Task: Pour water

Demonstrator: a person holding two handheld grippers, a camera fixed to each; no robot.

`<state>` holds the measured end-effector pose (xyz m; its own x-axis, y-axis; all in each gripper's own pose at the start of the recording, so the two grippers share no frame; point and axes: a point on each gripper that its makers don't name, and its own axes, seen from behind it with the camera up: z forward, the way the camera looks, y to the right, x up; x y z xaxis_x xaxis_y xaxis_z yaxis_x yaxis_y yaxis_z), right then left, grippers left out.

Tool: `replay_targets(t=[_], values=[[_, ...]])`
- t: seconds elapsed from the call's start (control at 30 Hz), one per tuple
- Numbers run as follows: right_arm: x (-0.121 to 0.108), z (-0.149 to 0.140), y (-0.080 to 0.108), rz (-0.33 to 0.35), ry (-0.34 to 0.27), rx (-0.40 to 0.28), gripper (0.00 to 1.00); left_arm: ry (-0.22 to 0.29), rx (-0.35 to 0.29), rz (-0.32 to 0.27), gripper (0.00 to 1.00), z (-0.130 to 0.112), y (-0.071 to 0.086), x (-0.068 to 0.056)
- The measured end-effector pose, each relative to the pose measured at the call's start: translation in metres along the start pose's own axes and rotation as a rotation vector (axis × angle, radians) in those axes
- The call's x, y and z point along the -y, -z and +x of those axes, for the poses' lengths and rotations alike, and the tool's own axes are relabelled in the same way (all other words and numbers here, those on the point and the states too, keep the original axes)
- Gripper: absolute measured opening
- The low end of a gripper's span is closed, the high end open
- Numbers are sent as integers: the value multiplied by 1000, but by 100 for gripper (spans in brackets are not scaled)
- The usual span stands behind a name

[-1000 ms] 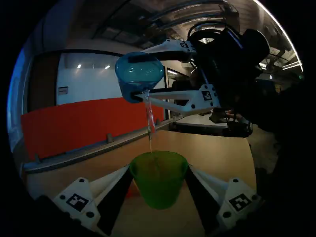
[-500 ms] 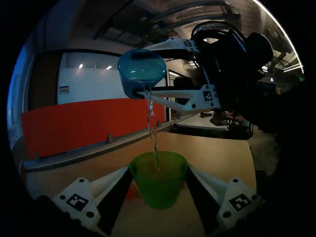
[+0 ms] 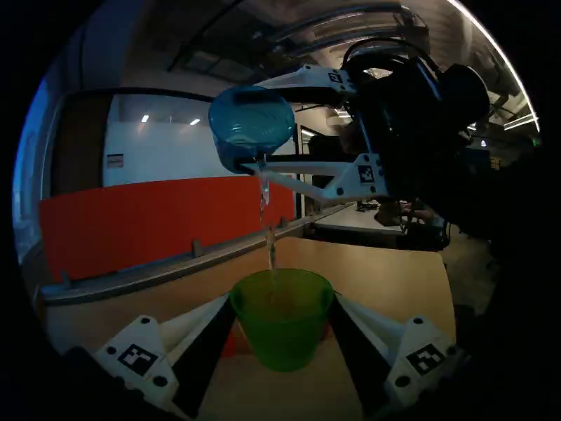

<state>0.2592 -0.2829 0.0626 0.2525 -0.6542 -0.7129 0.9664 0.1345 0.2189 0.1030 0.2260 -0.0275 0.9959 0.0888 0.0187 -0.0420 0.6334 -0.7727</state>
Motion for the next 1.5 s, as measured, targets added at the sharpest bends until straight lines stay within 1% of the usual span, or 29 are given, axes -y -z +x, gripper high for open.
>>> replay_targets(t=[0.77,1.17,1.5], values=[[-8,4,-8,-25,98,6,90,-2,-3,6,87,3,-4,5],[-13,6,-11,-46,172,8,90,-5,-1,6,87,3,-7,7],[-19,9,-16,-59,228,5,90,-5,-3,7,87,4,-7,7]])
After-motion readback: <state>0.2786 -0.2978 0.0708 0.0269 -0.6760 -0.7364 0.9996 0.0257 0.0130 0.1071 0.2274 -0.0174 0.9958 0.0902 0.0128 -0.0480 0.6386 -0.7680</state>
